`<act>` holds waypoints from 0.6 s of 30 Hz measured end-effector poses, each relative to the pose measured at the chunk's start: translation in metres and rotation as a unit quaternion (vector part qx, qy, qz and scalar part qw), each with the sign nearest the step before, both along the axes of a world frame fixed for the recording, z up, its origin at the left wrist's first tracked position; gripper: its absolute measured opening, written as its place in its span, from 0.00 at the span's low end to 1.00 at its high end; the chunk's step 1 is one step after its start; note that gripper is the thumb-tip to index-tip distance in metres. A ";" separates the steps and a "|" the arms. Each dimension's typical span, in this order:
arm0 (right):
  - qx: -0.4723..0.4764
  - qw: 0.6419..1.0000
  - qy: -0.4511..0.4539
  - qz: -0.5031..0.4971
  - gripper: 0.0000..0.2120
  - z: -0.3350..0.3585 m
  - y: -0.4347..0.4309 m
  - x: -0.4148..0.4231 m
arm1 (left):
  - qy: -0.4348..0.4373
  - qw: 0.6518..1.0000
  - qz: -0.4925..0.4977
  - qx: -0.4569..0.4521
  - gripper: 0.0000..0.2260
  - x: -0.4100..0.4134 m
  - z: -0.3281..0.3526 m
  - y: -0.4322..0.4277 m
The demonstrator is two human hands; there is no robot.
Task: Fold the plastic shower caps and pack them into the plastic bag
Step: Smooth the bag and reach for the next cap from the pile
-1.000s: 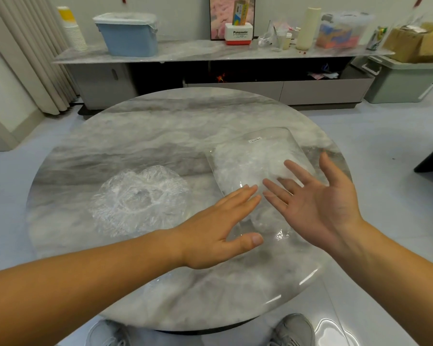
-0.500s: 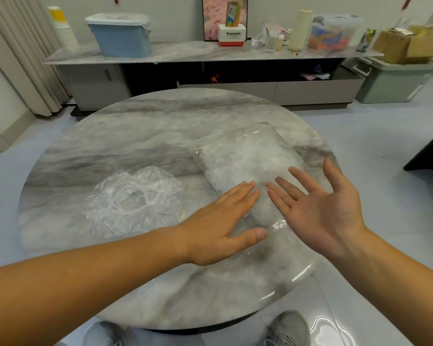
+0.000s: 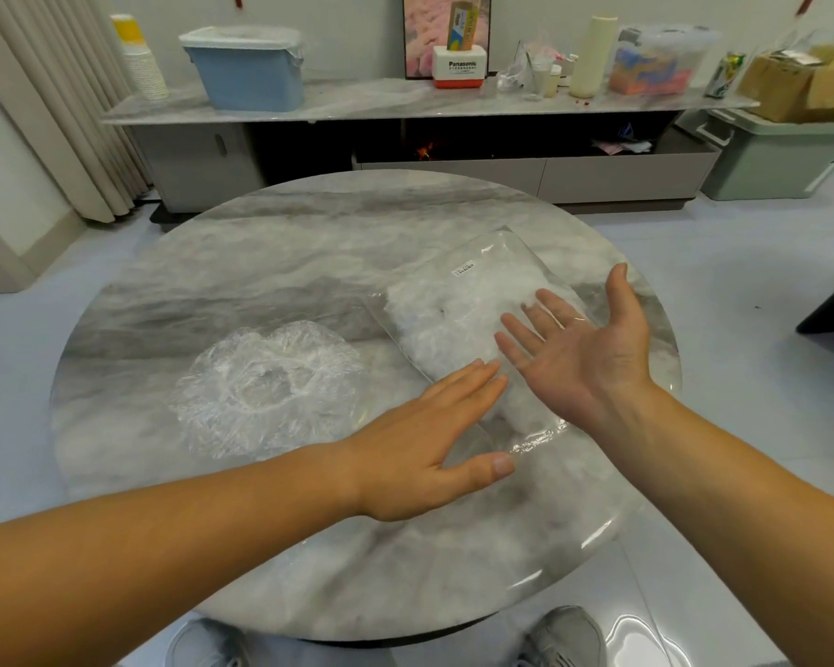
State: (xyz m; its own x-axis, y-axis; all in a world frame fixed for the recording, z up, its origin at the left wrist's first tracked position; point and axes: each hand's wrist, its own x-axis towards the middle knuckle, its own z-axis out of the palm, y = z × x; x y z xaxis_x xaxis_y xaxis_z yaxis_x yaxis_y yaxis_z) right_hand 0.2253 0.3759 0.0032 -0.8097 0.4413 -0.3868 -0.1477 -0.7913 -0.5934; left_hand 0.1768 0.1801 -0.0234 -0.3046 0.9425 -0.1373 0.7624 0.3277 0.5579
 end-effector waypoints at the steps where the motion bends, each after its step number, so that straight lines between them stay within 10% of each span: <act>1: 0.001 1.000 0.002 0.000 0.42 -0.001 0.001 0.002 | 0.004 1.000 -0.001 -0.002 0.38 -0.001 0.000 0.000; 13: 0.256 0.961 -0.101 -0.001 0.22 0.008 -0.017 0.065 | 0.008 0.999 -0.006 0.044 0.33 -0.002 0.002 -0.005; 18: 0.331 0.932 -0.043 0.143 0.20 0.015 -0.054 0.049 | 0.032 0.992 0.121 0.023 0.31 -0.015 0.002 -0.046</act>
State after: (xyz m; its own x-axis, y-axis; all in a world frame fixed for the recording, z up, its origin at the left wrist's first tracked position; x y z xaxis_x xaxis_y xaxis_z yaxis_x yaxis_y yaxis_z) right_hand 0.2747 0.3222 0.0179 -0.9093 0.3768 -0.1765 0.0846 -0.2480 -0.9651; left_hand 0.1622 0.1337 -0.0213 -0.5292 0.8456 -0.0700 0.6985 0.4810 0.5298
